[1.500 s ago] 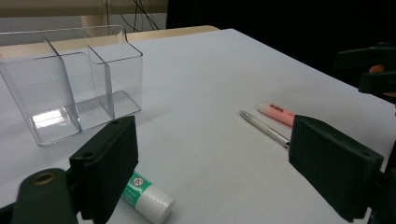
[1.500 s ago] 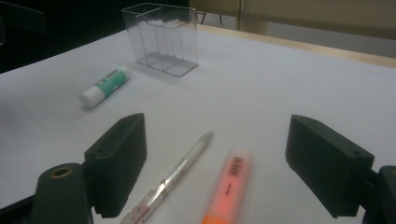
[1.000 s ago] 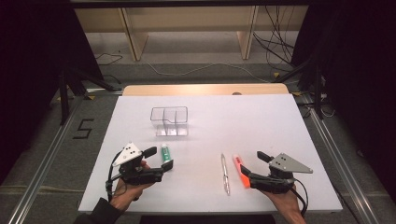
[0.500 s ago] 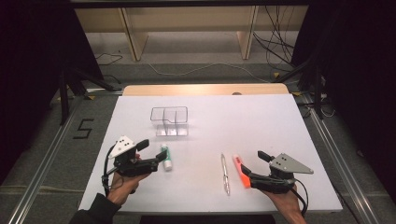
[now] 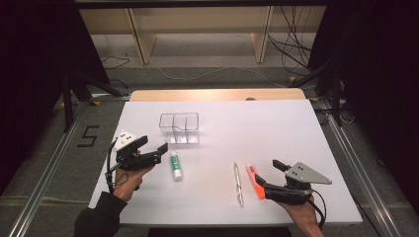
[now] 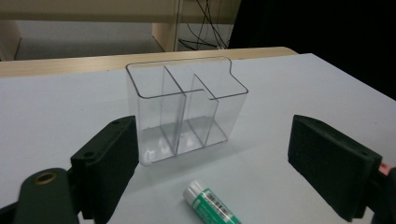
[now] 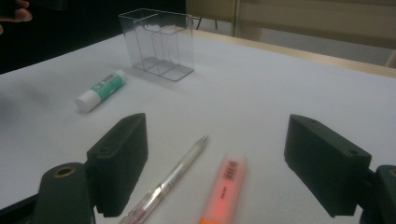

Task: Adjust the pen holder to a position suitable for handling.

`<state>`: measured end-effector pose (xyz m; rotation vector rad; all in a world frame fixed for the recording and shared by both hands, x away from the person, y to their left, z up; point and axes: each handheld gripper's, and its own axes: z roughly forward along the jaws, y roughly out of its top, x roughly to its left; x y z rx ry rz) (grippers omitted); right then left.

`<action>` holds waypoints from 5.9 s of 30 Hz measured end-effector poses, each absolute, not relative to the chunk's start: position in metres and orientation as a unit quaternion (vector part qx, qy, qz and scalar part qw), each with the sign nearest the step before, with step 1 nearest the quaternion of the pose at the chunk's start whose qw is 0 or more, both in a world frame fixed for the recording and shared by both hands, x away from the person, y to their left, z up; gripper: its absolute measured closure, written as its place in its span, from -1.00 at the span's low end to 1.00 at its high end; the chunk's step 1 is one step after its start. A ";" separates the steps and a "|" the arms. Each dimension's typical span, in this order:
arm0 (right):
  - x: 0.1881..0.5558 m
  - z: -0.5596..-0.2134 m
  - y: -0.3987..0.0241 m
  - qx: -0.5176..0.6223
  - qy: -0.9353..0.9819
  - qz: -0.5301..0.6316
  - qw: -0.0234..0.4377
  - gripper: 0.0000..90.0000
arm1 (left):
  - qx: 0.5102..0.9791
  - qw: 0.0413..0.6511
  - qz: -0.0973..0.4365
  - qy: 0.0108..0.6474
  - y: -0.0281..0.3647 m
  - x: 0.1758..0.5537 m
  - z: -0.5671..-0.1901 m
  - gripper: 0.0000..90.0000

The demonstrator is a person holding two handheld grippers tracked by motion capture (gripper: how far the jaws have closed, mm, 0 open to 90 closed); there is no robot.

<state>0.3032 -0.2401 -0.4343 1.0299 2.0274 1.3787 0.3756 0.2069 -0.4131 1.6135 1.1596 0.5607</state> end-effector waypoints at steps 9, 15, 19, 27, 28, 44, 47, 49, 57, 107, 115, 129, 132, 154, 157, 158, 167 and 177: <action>0.304 -0.435 -0.240 0.378 0.740 0.503 0.239 -0.50 | 0.647 0.490 0.271 0.518 0.217 0.391 -0.417 -0.57; 0.304 -0.434 -0.240 0.379 0.739 0.503 0.239 -0.49 | 0.638 0.471 0.287 0.537 0.221 0.404 -0.423 -0.31; 0.304 -0.435 -0.240 0.378 0.740 0.502 0.240 -0.49 | 0.633 0.459 0.295 0.549 0.222 0.415 -0.427 0.06; 0.304 -0.435 -0.240 0.379 0.739 0.502 0.240 -0.48 | 0.621 0.445 0.275 0.584 0.224 0.440 -0.440 0.73; 0.304 -0.435 -0.240 0.379 0.739 0.503 0.239 -0.48 | 0.620 0.445 0.273 0.586 0.224 0.443 -0.442 0.80; 0.305 -0.435 -0.240 0.380 0.740 0.501 0.239 -0.47 | 0.631 0.437 0.252 0.589 0.223 0.468 -0.452 0.98; 0.305 -0.435 -0.239 0.381 0.740 0.500 0.238 -0.47 | 0.630 0.435 0.247 0.594 0.222 0.471 -0.455 0.98; 0.305 -0.435 -0.239 0.382 0.741 0.499 0.238 -0.47 | 0.627 0.440 0.240 0.596 0.222 0.472 -0.455 0.98; 0.305 -0.435 -0.239 0.382 0.740 0.500 0.238 -0.46 | 0.634 0.441 0.224 0.595 0.213 0.474 -0.457 0.98; 0.305 -0.436 -0.238 0.381 0.744 0.496 0.235 -0.45 | 0.664 0.436 0.201 0.574 0.146 0.506 -0.452 0.99; 0.305 -0.435 -0.239 0.379 0.744 0.497 0.236 -0.45 | 0.673 0.436 0.196 0.565 0.132 0.509 -0.451 0.99; 0.305 -0.435 -0.239 0.380 0.743 0.498 0.236 -0.45 | 0.682 0.437 0.190 0.554 0.114 0.511 -0.449 0.98; 0.305 -0.435 -0.239 0.380 0.743 0.499 0.236 -0.45 | 0.683 0.436 0.189 0.555 0.113 0.512 -0.450 0.99; 0.304 -0.435 -0.239 0.379 0.743 0.498 0.236 -0.45 | 0.682 0.441 0.179 0.555 0.094 0.518 -0.451 0.98; 0.304 -0.435 -0.239 0.379 0.743 0.499 0.235 -0.45 | 0.685 0.440 0.180 0.552 0.094 0.518 -0.451 0.98; 0.304 -0.435 -0.238 0.380 0.744 0.497 0.234 -0.45 | 0.682 0.442 0.180 0.554 0.094 0.519 -0.451 0.98; 0.303 -0.435 -0.239 0.382 0.743 0.498 0.235 -0.45 | 0.681 0.436 0.188 0.557 0.111 0.510 -0.444 0.76; 0.305 -0.436 -0.238 0.385 0.744 0.495 0.232 -0.45 | 0.685 0.449 0.175 0.547 0.138 0.488 -0.431 0.28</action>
